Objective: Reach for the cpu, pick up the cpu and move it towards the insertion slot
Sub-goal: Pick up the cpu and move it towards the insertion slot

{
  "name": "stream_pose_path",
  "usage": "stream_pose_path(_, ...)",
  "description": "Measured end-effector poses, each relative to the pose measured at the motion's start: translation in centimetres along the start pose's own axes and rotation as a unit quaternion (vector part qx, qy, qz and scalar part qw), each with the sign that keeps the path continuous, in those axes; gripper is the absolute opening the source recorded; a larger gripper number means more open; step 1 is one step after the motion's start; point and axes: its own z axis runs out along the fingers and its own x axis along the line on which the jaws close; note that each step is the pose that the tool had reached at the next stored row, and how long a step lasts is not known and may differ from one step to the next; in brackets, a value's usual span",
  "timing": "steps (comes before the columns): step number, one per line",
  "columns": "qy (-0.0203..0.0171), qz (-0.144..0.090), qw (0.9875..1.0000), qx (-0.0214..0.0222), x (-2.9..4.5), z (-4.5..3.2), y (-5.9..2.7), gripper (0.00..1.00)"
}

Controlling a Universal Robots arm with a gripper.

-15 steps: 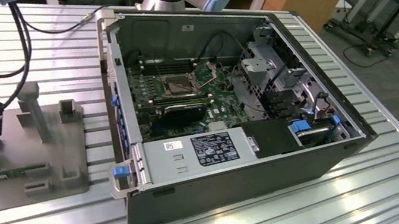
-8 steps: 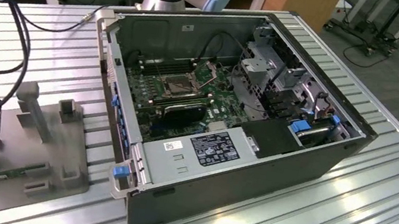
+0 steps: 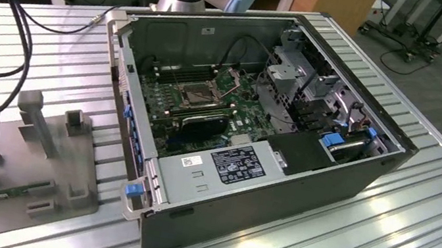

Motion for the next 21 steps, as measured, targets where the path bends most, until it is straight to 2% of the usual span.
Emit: stream_pose_path(21,0.0002,0.0,1.0,0.0003,0.01,-0.49,0.01,0.55)
